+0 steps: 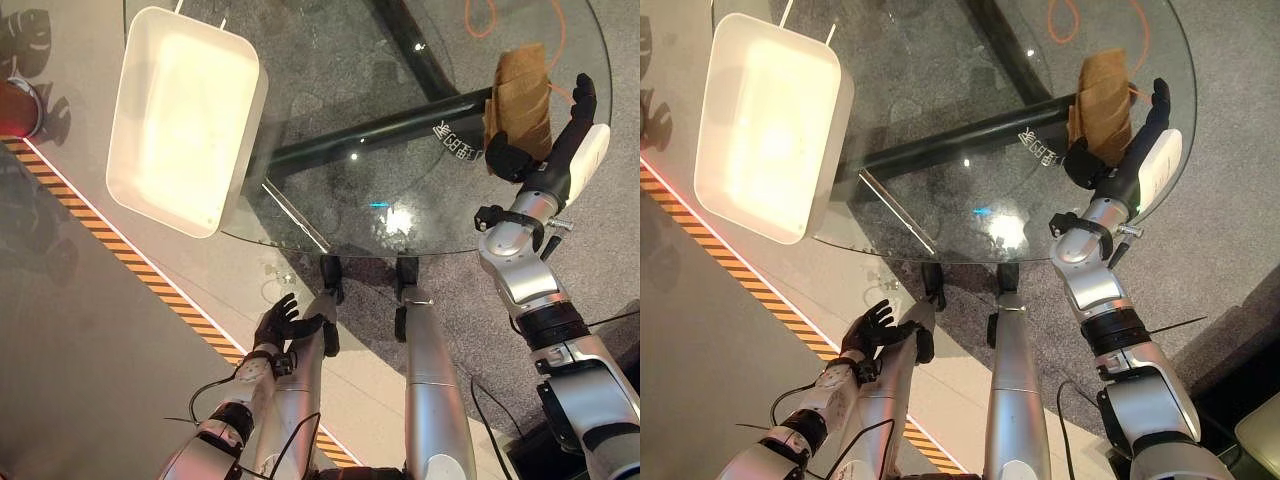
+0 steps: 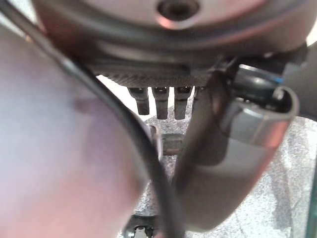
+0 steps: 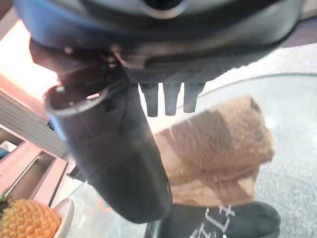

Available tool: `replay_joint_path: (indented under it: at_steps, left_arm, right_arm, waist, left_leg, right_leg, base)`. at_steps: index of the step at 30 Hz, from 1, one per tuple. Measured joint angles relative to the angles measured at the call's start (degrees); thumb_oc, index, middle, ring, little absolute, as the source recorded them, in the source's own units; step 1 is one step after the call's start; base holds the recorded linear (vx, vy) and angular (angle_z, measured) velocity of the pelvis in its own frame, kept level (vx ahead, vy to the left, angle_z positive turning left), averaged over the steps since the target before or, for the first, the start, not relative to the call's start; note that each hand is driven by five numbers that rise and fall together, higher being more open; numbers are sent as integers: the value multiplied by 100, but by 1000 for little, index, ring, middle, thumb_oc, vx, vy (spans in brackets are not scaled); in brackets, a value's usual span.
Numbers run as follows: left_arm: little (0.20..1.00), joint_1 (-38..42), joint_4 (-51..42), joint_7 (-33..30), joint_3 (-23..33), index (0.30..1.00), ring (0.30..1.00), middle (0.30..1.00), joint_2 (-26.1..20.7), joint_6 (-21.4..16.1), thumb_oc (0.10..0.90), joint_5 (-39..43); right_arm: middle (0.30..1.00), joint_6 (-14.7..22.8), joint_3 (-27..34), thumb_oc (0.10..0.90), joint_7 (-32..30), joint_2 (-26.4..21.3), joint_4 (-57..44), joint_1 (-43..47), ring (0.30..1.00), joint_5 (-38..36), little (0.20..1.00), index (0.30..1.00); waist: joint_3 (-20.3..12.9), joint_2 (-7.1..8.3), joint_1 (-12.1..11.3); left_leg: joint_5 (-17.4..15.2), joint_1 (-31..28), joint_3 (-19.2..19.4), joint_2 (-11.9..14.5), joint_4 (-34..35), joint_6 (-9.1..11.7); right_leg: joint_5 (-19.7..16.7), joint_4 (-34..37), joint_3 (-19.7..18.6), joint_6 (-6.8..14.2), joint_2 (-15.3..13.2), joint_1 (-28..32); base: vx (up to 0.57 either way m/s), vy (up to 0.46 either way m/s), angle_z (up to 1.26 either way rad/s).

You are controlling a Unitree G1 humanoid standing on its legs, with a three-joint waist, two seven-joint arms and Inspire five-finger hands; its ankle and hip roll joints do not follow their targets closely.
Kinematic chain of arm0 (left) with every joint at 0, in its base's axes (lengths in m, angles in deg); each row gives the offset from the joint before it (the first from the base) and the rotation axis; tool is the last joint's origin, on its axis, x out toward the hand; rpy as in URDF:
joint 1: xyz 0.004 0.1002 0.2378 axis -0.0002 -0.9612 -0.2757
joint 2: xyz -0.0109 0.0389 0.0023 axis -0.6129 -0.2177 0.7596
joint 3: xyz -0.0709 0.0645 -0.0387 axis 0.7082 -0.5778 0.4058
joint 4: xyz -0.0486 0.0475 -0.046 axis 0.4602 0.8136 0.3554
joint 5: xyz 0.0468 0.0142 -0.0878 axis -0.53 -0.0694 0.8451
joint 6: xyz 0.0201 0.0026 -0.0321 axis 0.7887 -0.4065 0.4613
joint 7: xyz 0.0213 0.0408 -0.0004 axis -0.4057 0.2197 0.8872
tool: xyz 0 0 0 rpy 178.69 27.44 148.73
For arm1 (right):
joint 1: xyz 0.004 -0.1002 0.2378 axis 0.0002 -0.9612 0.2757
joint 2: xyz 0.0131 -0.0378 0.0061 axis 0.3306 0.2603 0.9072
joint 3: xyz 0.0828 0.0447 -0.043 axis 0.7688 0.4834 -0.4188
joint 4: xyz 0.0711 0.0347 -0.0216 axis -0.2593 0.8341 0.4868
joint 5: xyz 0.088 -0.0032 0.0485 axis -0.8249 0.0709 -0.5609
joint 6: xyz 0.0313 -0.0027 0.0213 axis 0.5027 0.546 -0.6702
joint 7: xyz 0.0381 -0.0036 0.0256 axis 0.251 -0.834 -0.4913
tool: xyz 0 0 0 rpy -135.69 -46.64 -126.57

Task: Wipe the table with a cloth and put it in the basket.

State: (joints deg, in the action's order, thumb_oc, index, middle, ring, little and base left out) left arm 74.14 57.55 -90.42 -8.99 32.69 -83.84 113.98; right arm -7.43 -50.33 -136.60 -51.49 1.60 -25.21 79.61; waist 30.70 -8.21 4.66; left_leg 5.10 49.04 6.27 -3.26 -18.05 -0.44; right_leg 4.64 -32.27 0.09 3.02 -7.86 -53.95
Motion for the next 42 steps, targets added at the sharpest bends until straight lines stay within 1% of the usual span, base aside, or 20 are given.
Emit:
replay_joint_path:
  at_steps: [2, 4, 5, 9, 14, 19, 21, 26, 31, 32, 33, 34, 37, 40, 42]
  left_arm:
    - [900, 2, -49, 0, 2, 900, 900, 900, -7, -1, 800, 0]
    - [900, 3, -55, 13, 1, 900, 900, 900, -18, -3, 800, -1]
    - [900, 2, -55, 74, -12, 900, 900, 900, -22, -5, 800, -1]
    - [900, -2, -94, 104, -133, 900, 900, 900, -98, -88, 800, 2]
    - [900, 0, -195, 117, -185, 900, 900, 900, -149, -91, 800, 4]
    - [900, 5, -304, 169, -222, 900, 900, 900, -228, -97, 800, 4]
    - [900, 11, -330, 229, -228, 900, 900, 900, -264, -106, 800, 4]
    - [900, 10, -420, 226, -247, 900, 900, 900, -285, -101, 800, 4]
    - [900, 10, -495, 223, -250, 900, 900, 900, -298, -64, 800, 4]
    - [900, 10, -501, 223, -250, 900, 900, 900, -307, -60, 800, 4]
    - [900, 10, -502, 223, -249, 900, 900, 900, -315, -59, 800, 4]
    - [900, 10, -511, 224, -250, 900, 900, 900, -325, -50, 800, 4]
    - [900, 10, -533, 225, -248, 900, 900, 900, -336, -41, 800, 3]
    - [900, 10, -601, 225, -246, 900, 900, 900, -341, -17, 800, 4]
    - [900, 10, -649, 225, -245, 900, 900, 900, -359, -7, 800, 4]
  right_arm:
    - [900, -122, -23, 800, -149, 1, 21, 113, 900, -119, 900, 900]
    - [900, -146, -24, 800, -300, -2, 46, 148, 900, -169, 900, 900]
    - [900, -176, -25, 800, -482, -12, 109, 198, 900, -331, 900, 900]
    - [900, -186, -27, 800, -720, -11, 465, 495, 900, -572, 900, 900]
    - [900, -138, -34, 800, -803, -16, 981, 818, 900, -784, 900, 900]
    - [900, -195, -33, 800, -904, -56, 1410, 1119, 900, -1015, 900, 900]
    - [900, -265, -34, 800, -957, -93, 1447, 1177, 900, -1125, 900, 900]
    - [900, -363, -72, 800, -952, -139, 1588, 1357, 900, -1259, 900, 900]
    - [900, -440, -185, 800, -822, -228, 1618, 1432, 900, -1424, 900, 900]
    - [794, -494, -212, 676, -800, -248, 1617, 1468, 794, -1460, 776, 794]
    - [394, -531, -229, 210, -754, -262, 1615, 1487, 394, -1470, 310, 394]
    - [300, -582, -288, 100, -690, -310, 1600, 1492, 300, -1476, 200, 300]
    - [300, -723, -387, 100, -608, -488, 1601, 1529, 300, -1463, 200, 300]
    - [300, -921, -385, 100, -549, -782, 1613, 1579, 300, -1493, 200, 300]
    - [300, -943, -383, 100, -531, -869, 1613, 1592, 300, -1506, 200, 300]
  waist:
    - [0, 0, -43]
    - [0, 0, -86]
    - [0, 0, -136]
    - [0, 0, -153]
    - [0, 0, -157]
    - [-6, -9, -173]
    - [-6, -9, -168]
    - [-7, -11, -165]
    - [-7, -11, -174]
    - [-7, -11, -170]
    - [-7, -11, -168]
    - [-8, -12, -163]
    - [-8, -12, -167]
    - [-8, -12, -204]
    - [-8, -12, -209]
  left_leg:
    - [-10, 155, -27, -15, -98, 13]
    - [-15, 215, -43, -17, -140, 20]
    - [-17, 253, -51, -30, -189, 21]
    - [2, 409, -84, -53, -234, 13]
    - [5, 523, -111, -61, -306, 16]
    - [7, 657, -178, -68, -394, 19]
    - [8, 721, -231, -73, -443, 21]
    - [-4, 812, -247, -93, -487, 7]
    - [4, 865, -278, -104, -491, 18]
    - [6, 875, -290, -105, -491, 21]
    - [10, 881, -299, -105, -491, 27]
    - [17, 885, -307, -106, -488, 38]
    - [20, 908, -318, -110, -488, 41]
    - [21, 956, -346, -116, -493, 43]
    - [23, 998, -353, -115, -502, 44]
  right_leg:
    - [1, -75, 3, 2, -11, -131]
    - [3, -113, 9, -1, -13, -174]
    - [36, -170, 9, -35, -26, -218]
    - [56, -256, 4, -47, -38, -371]
    - [59, -339, 6, -45, -38, -458]
    - [69, -376, 52, -53, -40, -555]
    - [82, -406, 105, -72, -51, -578]
    - [102, -455, 95, -66, -64, -664]
    - [110, -464, 75, -52, -45, -709]
    - [110, -459, 63, -52, -31, -713]
    - [110, -458, 62, -52, -28, -715]
    - [110, -456, 62, -52, -25, -716]
    - [110, -455, 62, -53, -23, -731]
    - [110, -456, 72, -53, -21, -772]
    - [90, -464, 78, -83, -18, -812]
  base:
    - [37, -26, 7]
    - [34, -13, 5]
    - [30, -2, 6]
    - [20, -12, 7]
    - [9, -29, 1]
    - [7, -50, 4]
    - [4, -43, 9]
    - [2, -25, 3]
    - [1, -5, 1]
    - [0, 0, 0]
    - [0, 0, 0]
    - [0, 0, 0]
    - [0, 0, 0]
    - [0, 0, 0]
    - [0, 0, 0]
